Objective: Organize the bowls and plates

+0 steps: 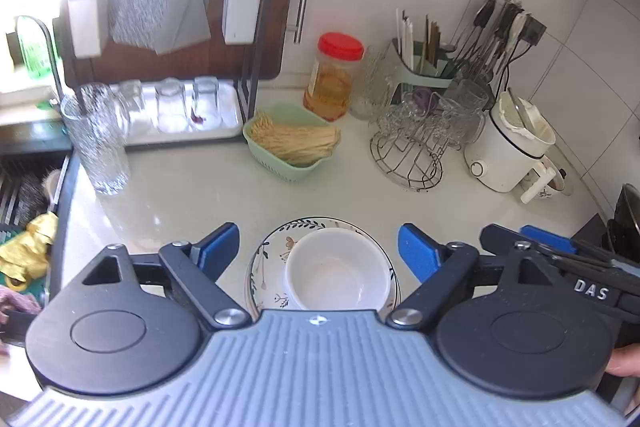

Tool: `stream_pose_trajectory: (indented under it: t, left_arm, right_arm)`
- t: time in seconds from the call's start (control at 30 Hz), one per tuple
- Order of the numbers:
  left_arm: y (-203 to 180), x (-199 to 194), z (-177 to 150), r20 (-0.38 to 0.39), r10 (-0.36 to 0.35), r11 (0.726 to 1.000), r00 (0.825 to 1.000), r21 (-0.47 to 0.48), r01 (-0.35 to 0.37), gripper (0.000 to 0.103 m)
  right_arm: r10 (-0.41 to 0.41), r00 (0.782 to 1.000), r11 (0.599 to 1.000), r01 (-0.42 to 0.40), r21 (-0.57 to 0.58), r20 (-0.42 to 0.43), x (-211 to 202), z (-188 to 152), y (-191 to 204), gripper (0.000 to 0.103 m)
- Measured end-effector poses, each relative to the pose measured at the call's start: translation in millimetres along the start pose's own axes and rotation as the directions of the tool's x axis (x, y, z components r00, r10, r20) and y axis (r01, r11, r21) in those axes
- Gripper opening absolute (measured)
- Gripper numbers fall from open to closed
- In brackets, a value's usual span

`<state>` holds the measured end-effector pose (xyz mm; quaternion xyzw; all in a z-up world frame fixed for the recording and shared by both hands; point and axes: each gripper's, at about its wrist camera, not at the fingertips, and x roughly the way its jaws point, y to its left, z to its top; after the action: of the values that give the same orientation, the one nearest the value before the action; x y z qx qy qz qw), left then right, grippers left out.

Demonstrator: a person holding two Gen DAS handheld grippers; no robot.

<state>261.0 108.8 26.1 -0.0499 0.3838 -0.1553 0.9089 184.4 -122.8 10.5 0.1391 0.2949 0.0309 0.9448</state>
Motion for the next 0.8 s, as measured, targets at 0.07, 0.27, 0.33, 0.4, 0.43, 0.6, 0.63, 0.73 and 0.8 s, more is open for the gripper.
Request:
stream_pose_trajectory:
  t: [0.07,0.27,0.33,0.4,0.43,0.6,0.63,0.73,0.8]
  left_arm:
    - [-6,-14,-6,0.015,0.012,1.000,1.000,0.007,-0.012,0.092]
    - [-19,-50,-35,0.028,0.031,0.999,0.999,0.019,-0.031,0.093]
    - [-24,-59,-45,0.032,0.044,0.999,0.999,0.030,-0.045,0.093]
    - [-29,-69,-55,0.038,0.058,0.998,0.998,0.037,-0.059,0.093]
    - [-32,-74,-60,0.041,0.062,0.997,0.997,0.039,-0.064,0.093]
    - [-47,-95,-82,0.056,0.087,0.995,0.995,0.041,-0.089,0.093]
    - [-49,-99,-86,0.057,0.092,0.995,0.994,0.043,-0.094,0.093]
    - [-58,-111,-98,0.067,0.111,0.992,0.992,0.046,-0.114,0.093]
    - [-62,-120,-108,0.079,0.113,0.992,0.990,0.042,-0.117,0.093]
  right_arm:
    - [-0.006,1.000,1.000,0.007,-0.015,0.023,-14,-3,2,0.101]
    - [0.011,0.999,1.000,-0.011,-0.023,0.035,-47,-14,-3,0.103]
    - [0.011,0.999,1.000,-0.010,-0.030,0.042,-60,-19,-3,0.103]
    - [0.017,0.999,1.000,-0.016,-0.024,0.043,-72,-26,-5,0.103]
    - [0.022,0.999,0.999,-0.021,-0.025,0.043,-77,-28,-5,0.103]
    - [0.040,0.997,0.999,-0.038,-0.036,0.060,-105,-43,-4,0.103]
    - [0.046,0.997,0.998,-0.044,-0.041,0.062,-109,-46,-3,0.103]
    - [0.048,0.997,0.997,-0.044,-0.063,0.063,-121,-55,0,0.103]
    - [0.060,0.996,0.996,-0.056,-0.069,0.061,-127,-61,-1,0.103]
